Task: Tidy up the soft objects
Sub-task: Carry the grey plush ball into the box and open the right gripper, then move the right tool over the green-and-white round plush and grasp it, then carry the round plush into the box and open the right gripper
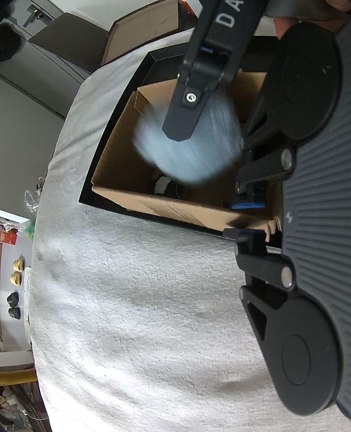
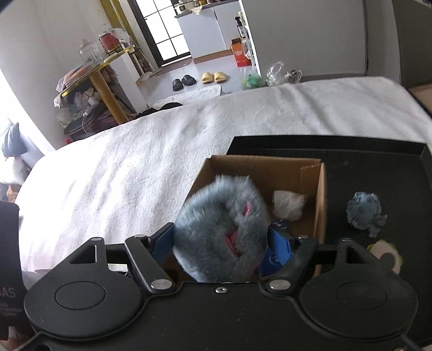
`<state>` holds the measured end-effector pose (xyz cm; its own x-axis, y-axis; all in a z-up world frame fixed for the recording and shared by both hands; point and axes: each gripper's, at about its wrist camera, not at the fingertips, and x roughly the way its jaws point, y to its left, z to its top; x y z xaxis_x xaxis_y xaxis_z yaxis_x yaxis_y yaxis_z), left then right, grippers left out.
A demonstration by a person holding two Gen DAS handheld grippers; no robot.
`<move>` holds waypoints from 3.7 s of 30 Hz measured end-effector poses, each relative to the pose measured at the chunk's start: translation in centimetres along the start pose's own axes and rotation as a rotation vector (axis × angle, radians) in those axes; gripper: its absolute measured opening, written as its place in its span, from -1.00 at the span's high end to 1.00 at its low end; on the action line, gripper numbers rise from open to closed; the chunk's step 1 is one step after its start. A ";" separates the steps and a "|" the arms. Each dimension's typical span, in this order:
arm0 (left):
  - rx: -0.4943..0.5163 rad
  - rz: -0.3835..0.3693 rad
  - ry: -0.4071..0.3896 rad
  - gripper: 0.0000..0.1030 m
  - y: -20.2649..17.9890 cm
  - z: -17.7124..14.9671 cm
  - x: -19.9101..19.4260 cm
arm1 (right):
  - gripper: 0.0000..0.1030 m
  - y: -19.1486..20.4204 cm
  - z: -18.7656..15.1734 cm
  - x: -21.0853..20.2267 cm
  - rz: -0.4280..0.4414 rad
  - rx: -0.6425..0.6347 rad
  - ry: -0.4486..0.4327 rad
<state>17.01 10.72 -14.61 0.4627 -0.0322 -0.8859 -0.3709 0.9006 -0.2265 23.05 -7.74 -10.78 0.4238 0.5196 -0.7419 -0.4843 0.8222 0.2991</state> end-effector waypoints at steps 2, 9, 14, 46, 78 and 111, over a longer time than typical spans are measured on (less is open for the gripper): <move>0.000 0.002 0.002 0.76 0.1 0.0 0.0 | -0.43 -0.1 -0.1 -0.1 -0.011 0.003 -0.001; 0.006 0.006 0.001 0.76 -0.1 0.1 0.0 | -0.43 -1.3 -0.2 -1.1 -0.064 -0.002 -0.024; 0.022 0.026 -0.003 0.75 -0.7 0.2 -0.1 | -0.43 -2.3 0.2 -2.5 -0.083 -0.002 -0.068; 0.168 0.246 -0.039 -0.16 -6.5 1.6 1.6 | -0.55 -15.7 -4.7 0.8 -0.252 0.192 -0.002; 0.162 0.304 -0.061 -0.27 -6.2 1.0 -0.5 | 0.16 -15.0 -4.2 -1.1 -0.237 0.138 0.002; 0.079 0.096 -0.080 -0.19 -2.9 0.4 -1.9 | 0.15 -5.1 -0.3 -4.8 -0.156 -0.006 -0.071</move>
<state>17.48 8.34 -12.13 0.4923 0.0873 -0.8660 -0.3537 0.9292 -0.1074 23.25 -14.49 -8.88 0.5474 0.4012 -0.7345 -0.4126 0.8929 0.1802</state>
